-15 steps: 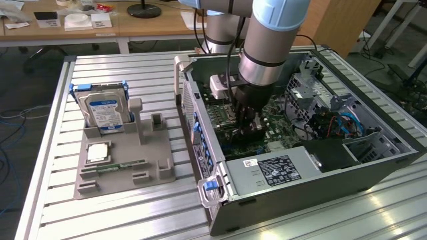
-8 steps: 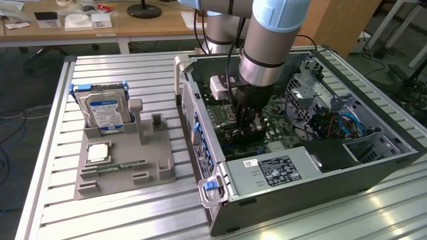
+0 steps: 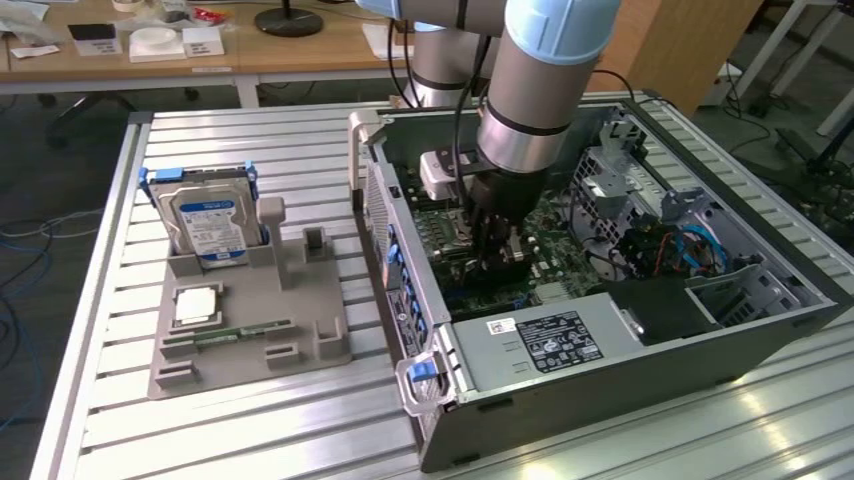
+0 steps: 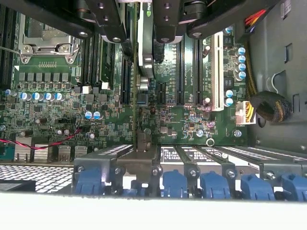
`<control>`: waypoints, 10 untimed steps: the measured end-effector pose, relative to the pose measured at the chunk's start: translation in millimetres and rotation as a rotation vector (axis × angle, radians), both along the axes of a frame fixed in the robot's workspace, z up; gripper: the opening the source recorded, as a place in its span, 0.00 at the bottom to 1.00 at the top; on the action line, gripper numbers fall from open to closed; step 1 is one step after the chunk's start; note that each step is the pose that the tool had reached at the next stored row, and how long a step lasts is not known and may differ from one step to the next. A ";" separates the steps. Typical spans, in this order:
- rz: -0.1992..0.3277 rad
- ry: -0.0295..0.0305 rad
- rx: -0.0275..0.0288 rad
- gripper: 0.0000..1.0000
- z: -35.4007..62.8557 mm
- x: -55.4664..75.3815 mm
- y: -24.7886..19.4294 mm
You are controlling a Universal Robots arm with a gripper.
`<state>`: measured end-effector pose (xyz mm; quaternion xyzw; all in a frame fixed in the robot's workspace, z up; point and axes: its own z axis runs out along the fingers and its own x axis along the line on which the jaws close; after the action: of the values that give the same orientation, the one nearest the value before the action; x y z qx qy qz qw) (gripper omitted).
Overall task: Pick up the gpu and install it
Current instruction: 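Insert the gpu into the slot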
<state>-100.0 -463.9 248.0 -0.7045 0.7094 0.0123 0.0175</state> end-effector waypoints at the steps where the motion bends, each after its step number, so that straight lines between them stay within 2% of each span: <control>1: 0.000 -0.0007 -0.0004 0.27 -0.1 0.1 0.0; 2: 0.000 -0.0008 -0.0007 0.27 -0.1 0.1 0.0; 5: 0.000 -0.0002 -0.0018 0.45 0.5 0.2 -0.2; 6: 0.000 -0.0002 -0.0020 0.45 0.5 0.2 -0.2; 8: 0.000 -0.0002 -0.0019 0.57 0.5 0.2 -0.2; 9: 0.000 -0.0002 -0.0019 0.57 0.6 0.2 -0.2; 10: 0.000 -0.0002 -0.0020 0.63 0.5 0.3 -0.2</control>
<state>-99.7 -464.1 248.6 -0.7047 0.7093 0.0115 0.0169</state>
